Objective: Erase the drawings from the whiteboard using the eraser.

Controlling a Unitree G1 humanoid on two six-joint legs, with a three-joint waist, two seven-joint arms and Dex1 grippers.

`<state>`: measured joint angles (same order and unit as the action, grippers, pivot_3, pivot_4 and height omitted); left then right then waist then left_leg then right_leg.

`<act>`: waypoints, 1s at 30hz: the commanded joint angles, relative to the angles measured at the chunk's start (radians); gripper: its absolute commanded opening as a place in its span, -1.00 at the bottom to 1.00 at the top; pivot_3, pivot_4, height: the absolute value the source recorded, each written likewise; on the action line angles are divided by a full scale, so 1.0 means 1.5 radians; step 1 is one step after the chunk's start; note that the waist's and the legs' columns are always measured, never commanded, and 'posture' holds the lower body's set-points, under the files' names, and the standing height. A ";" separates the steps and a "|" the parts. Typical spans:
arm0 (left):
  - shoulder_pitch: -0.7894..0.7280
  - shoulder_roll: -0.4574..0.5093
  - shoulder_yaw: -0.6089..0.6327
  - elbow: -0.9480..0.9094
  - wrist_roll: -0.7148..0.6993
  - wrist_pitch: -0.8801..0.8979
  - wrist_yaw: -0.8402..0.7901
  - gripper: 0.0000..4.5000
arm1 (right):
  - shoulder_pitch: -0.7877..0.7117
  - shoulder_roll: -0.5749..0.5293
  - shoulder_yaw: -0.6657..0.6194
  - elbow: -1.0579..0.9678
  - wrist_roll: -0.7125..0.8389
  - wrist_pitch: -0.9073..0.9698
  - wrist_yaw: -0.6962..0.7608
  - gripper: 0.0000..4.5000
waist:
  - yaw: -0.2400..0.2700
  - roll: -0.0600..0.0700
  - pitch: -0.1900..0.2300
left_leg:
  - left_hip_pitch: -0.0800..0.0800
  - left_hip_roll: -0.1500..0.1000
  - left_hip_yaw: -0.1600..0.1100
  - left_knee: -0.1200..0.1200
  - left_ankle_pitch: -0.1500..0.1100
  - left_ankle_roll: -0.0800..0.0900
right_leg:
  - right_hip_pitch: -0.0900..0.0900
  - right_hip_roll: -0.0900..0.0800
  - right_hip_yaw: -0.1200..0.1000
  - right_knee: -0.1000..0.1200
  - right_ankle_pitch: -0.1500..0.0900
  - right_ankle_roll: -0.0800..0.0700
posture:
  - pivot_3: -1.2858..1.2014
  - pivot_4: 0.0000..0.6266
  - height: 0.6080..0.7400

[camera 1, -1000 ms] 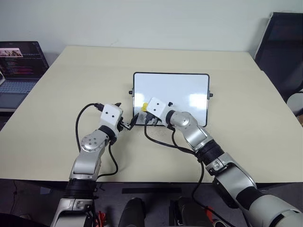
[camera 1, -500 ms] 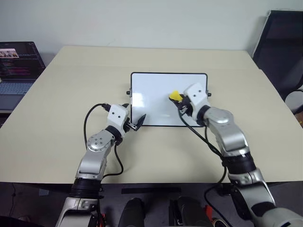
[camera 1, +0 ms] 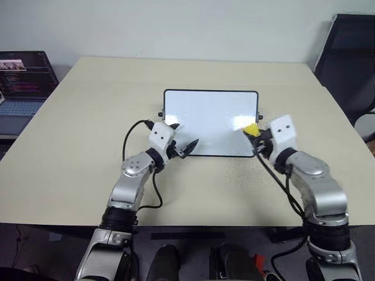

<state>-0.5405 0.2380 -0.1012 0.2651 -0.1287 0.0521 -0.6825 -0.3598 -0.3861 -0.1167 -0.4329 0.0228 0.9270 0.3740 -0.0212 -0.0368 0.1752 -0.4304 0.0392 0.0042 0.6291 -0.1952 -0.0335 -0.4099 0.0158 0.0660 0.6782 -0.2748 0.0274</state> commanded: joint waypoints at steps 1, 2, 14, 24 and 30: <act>-0.059 -0.033 -0.040 0.035 -0.042 -0.014 -0.105 1.00 | 0.006 -0.032 -0.074 -0.015 0.004 0.039 -0.021 -0.57 | 0.002 0.000 0.000 | 0.000 0.000 0.000 0.000 0.000 0.000 | 0.000 0.000 0.000 0.000 0.000 0.000 | 0.03 -0.52 1.00; -0.067 -0.036 -0.048 0.049 -0.043 -0.016 -0.130 1.00 | 0.006 -0.033 -0.084 -0.015 0.009 0.048 -0.026 -0.57 | 0.000 0.000 0.000 | 0.000 -0.001 0.000 0.000 0.000 0.000 | 0.000 0.000 0.000 0.000 0.000 0.001 | 0.03 -0.52 1.00; -0.139 -0.085 -0.114 0.193 -0.022 -0.062 -0.288 1.00 | 0.042 -0.101 -0.095 0.030 0.032 0.140 -0.013 -0.57 | -0.017 0.001 0.000 | 0.001 0.000 0.001 0.000 0.000 0.000 | 0.000 0.001 0.002 0.001 0.000 0.001 | 0.03 -0.52 1.00; -0.138 -0.065 -0.100 0.218 -0.010 -0.094 -0.289 1.00 | 0.004 -0.110 -0.095 0.139 0.052 0.082 -0.013 -0.57 | -0.017 0.001 0.000 | 0.001 0.000 0.001 0.000 0.000 0.000 | 0.000 0.001 0.002 0.001 0.000 0.001 | 0.03 -0.52 1.00; -0.126 -0.061 -0.101 0.200 -0.012 -0.094 -0.286 1.00 | -0.037 -0.098 -0.098 0.210 0.062 0.059 -0.026 -0.57 | -0.016 0.001 0.000 | 0.001 0.000 0.000 0.000 0.000 0.000 | 0.000 0.001 0.002 0.001 0.000 0.001 | 0.03 -0.52 1.00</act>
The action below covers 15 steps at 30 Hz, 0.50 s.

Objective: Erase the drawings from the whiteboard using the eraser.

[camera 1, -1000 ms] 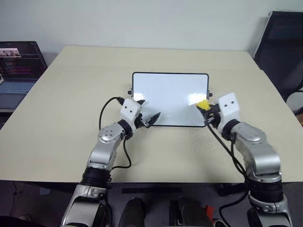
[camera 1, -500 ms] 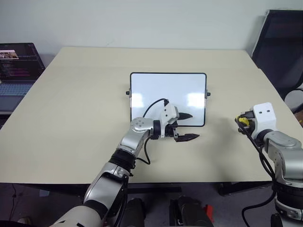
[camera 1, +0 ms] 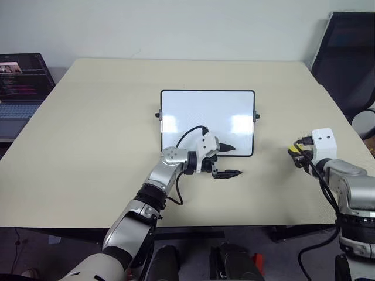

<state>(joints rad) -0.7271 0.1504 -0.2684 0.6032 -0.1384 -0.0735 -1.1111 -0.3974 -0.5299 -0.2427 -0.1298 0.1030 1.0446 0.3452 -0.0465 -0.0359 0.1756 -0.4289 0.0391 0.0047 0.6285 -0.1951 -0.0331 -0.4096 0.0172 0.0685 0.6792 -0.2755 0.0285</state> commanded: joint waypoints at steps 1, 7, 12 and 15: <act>-0.001 -0.003 0.011 -0.028 -0.005 -0.011 0.001 1.00 | -0.015 -0.002 -0.014 0.013 0.010 -0.021 -0.008 -0.57 | 0.001 0.000 0.000 | 0.000 0.000 0.000 0.000 0.000 0.000 | 0.000 0.000 0.000 0.000 0.000 0.000 | 0.03 -0.52 1.00; 0.001 0.000 0.011 -0.032 -0.005 -0.011 0.003 1.00 | -0.019 -0.001 -0.012 0.026 0.013 -0.026 -0.013 -0.57 | 0.002 0.000 0.000 | 0.000 0.000 0.000 0.000 0.000 0.000 | 0.000 0.000 0.000 0.000 0.000 0.000 | 0.03 -0.52 1.00; -0.001 0.001 0.009 -0.035 -0.004 -0.009 0.003 1.00 | -0.020 -0.001 -0.010 0.034 0.017 -0.030 -0.021 -0.57 | 0.002 0.000 0.000 | 0.000 0.000 0.000 0.000 0.000 0.000 | 0.000 0.000 0.000 0.000 0.000 0.000 | 0.03 -0.52 1.00; -0.008 0.002 0.011 -0.032 -0.004 -0.009 0.003 1.00 | -0.022 -0.001 -0.011 0.036 0.021 -0.031 -0.024 -0.57 | 0.002 0.000 0.000 | 0.000 0.000 0.000 0.000 0.000 0.000 | 0.000 0.000 0.000 0.000 0.000 0.000 | 0.03 -0.52 1.00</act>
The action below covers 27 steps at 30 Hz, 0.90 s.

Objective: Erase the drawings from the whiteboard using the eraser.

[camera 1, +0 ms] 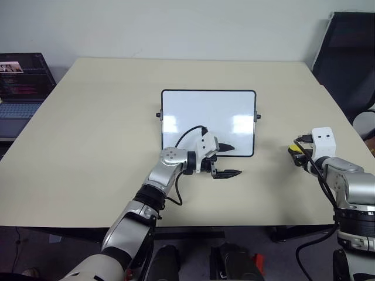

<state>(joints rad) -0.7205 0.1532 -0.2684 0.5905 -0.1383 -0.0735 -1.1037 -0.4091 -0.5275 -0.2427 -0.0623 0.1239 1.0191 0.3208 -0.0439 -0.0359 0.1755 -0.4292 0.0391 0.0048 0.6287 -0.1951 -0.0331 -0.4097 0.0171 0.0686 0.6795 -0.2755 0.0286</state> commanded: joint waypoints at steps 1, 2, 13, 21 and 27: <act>-0.013 0.000 0.012 -0.023 -0.005 -0.009 -0.002 1.00 | -0.014 -0.001 -0.012 -0.008 0.009 -0.014 -0.008 -0.57 | 0.000 0.000 0.000 | 0.000 0.000 0.000 0.000 0.000 0.000 | 0.000 0.000 0.000 0.000 0.000 0.000 | 0.03 -0.52 1.00; -0.014 0.001 0.012 -0.021 -0.004 -0.010 -0.002 1.00 | -0.015 0.000 -0.014 -0.007 0.014 -0.012 -0.007 -0.57 | 0.000 0.000 0.000 | 0.000 0.000 0.000 0.000 0.000 0.000 | 0.000 0.000 0.000 0.000 0.000 0.000 | 0.03 -0.52 1.00; -0.015 0.003 0.014 -0.021 -0.003 -0.009 0.003 1.00 | -0.018 -0.006 -0.016 0.005 0.024 -0.019 -0.012 0.99 | 0.000 0.000 0.000 | 0.000 0.000 0.000 0.000 0.000 0.000 | 0.000 0.000 0.000 0.000 0.000 0.000 | 0.03 -0.52 1.00; -0.012 0.036 0.090 -0.054 -0.023 0.000 0.089 1.00 | -0.033 0.031 -0.098 -0.017 0.013 -0.094 -0.108 0.99 | -0.001 0.000 0.000 | 0.000 0.000 0.000 0.000 0.000 0.000 | 0.000 0.000 0.000 0.000 0.000 0.000 | 0.03 -0.52 1.00; 0.036 0.066 0.255 -0.126 -0.037 0.018 0.340 1.00 | -0.009 0.056 -0.124 -0.018 -0.017 -0.239 -0.187 0.99 | -0.001 0.000 0.000 | 0.000 0.001 0.000 0.000 0.000 0.000 | 0.000 0.000 0.000 0.000 0.000 0.000 | 0.03 -0.52 1.00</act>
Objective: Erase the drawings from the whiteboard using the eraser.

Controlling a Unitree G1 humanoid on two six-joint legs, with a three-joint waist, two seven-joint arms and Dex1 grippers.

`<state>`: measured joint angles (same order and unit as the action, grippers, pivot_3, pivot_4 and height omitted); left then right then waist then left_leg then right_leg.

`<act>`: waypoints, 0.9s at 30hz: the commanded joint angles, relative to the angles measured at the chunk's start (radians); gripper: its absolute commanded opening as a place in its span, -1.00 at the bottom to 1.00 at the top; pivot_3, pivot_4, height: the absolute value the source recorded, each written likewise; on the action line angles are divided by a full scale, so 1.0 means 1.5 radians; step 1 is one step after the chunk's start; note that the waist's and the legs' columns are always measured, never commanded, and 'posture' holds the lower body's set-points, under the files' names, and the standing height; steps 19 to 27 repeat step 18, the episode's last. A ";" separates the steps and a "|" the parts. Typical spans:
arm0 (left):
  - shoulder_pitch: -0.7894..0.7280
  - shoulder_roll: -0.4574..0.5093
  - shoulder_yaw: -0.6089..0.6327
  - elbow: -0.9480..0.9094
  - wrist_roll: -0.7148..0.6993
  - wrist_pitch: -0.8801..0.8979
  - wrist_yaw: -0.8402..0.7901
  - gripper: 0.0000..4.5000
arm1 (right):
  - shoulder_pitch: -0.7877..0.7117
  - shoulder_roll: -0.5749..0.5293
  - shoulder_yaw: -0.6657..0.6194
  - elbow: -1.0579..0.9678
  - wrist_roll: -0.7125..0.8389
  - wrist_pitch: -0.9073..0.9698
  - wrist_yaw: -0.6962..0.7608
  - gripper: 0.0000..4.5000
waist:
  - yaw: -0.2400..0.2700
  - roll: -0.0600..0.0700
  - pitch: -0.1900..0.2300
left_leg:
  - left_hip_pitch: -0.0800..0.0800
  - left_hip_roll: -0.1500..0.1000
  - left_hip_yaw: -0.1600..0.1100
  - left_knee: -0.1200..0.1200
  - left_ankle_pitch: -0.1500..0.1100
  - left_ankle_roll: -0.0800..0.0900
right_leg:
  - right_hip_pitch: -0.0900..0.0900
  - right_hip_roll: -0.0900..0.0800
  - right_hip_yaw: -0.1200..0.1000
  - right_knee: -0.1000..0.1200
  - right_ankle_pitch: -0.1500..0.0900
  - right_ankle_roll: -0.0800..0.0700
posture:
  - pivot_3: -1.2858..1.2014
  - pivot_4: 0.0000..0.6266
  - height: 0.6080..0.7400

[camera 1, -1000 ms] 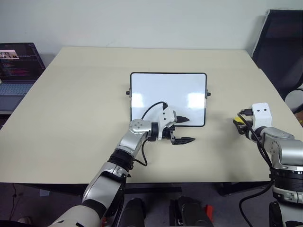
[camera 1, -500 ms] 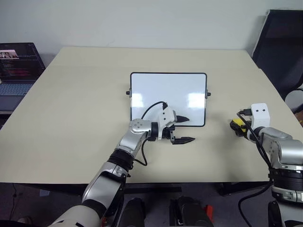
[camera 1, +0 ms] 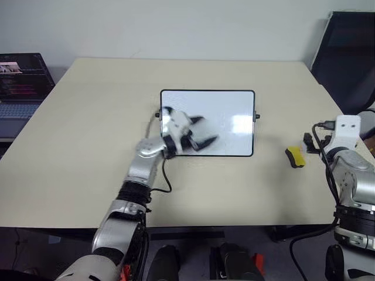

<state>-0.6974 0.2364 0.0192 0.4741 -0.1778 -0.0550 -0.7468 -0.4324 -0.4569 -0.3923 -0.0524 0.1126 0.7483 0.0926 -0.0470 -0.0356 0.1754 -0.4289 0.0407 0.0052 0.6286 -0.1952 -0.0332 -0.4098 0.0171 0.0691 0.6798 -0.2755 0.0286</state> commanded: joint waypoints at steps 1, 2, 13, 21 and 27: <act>0.032 0.016 0.083 -0.057 -0.006 0.012 0.138 1.00 | 0.010 0.015 -0.027 -0.024 -0.012 -0.075 -0.046 0.99 | 0.001 0.000 0.000 | 0.000 0.001 0.000 0.000 0.000 0.000 | 0.000 0.000 0.000 0.000 0.000 0.000 | 0.03 -0.52 1.00; 0.042 0.021 0.095 -0.064 0.005 0.019 0.173 1.00 | 0.013 0.018 -0.028 -0.019 -0.013 -0.090 -0.051 0.99 | 0.001 0.000 0.000 | 0.000 0.001 0.000 0.000 0.000 0.000 | 0.000 0.000 0.000 0.000 0.000 0.000 | 0.03 -0.52 1.00; 0.196 0.018 0.162 -0.159 0.032 0.111 0.389 1.00 | 0.130 0.104 -0.031 -0.043 -0.001 -0.107 -0.110 0.99 | 0.014 0.000 -0.001 | 0.001 0.003 -0.001 0.000 0.000 0.000 | 0.001 -0.001 0.000 0.000 0.000 0.000 | 0.03 -0.52 1.00; 0.203 0.011 0.158 -0.189 0.025 0.127 0.397 1.00 | 0.152 0.121 -0.025 -0.059 -0.001 -0.097 -0.118 0.99 | 0.013 0.000 -0.001 | 0.001 0.002 0.000 0.001 0.000 0.000 | 0.002 -0.001 0.000 0.000 0.000 0.001 | 0.03 -0.52 1.00; 0.203 0.011 0.158 -0.189 0.025 0.127 0.397 1.00 | 0.152 0.121 -0.025 -0.059 -0.001 -0.097 -0.118 0.99 | 0.013 0.000 -0.001 | 0.001 0.002 0.000 0.001 0.000 0.000 | 0.002 -0.001 0.000 0.000 0.000 0.001 | 0.03 -0.52 1.00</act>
